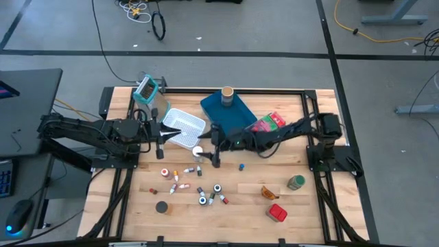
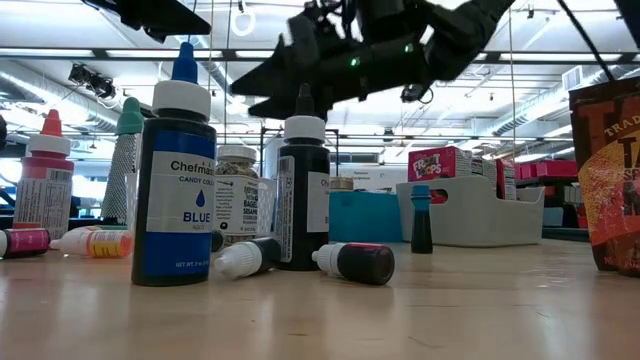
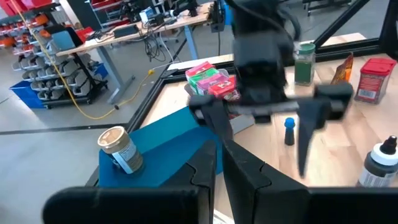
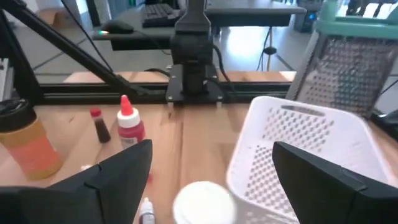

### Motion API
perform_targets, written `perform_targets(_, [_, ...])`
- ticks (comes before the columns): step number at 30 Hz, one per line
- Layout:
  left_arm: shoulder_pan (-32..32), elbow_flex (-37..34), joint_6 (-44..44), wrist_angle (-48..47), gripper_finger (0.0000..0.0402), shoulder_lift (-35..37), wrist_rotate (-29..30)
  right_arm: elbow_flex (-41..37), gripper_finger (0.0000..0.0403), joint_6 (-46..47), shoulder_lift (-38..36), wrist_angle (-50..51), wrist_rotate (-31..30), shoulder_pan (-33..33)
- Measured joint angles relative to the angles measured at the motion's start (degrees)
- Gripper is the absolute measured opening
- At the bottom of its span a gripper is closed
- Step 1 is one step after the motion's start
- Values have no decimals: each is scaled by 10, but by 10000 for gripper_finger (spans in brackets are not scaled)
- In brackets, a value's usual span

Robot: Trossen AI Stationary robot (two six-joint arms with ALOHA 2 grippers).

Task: Pick & Place Kitchen Items
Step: Put the white seasoning bottle into the blue bin

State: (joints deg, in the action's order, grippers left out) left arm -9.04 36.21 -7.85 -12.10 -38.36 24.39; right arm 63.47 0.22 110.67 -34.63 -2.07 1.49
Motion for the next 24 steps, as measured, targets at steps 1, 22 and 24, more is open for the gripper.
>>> perform_targets(1, [0, 0, 2, 0, 33, 0, 0, 0, 343, 7, 14, -18, -14, 5])
perform_targets(22, [0, 0, 25, 0, 33, 0, -1, 10, 316, 41, 90, -37, -53, 5])
perform_targets(24, [0, 0, 25, 0, 33, 0, 0, 10, 296, 52, 90, -38, -41, 4])
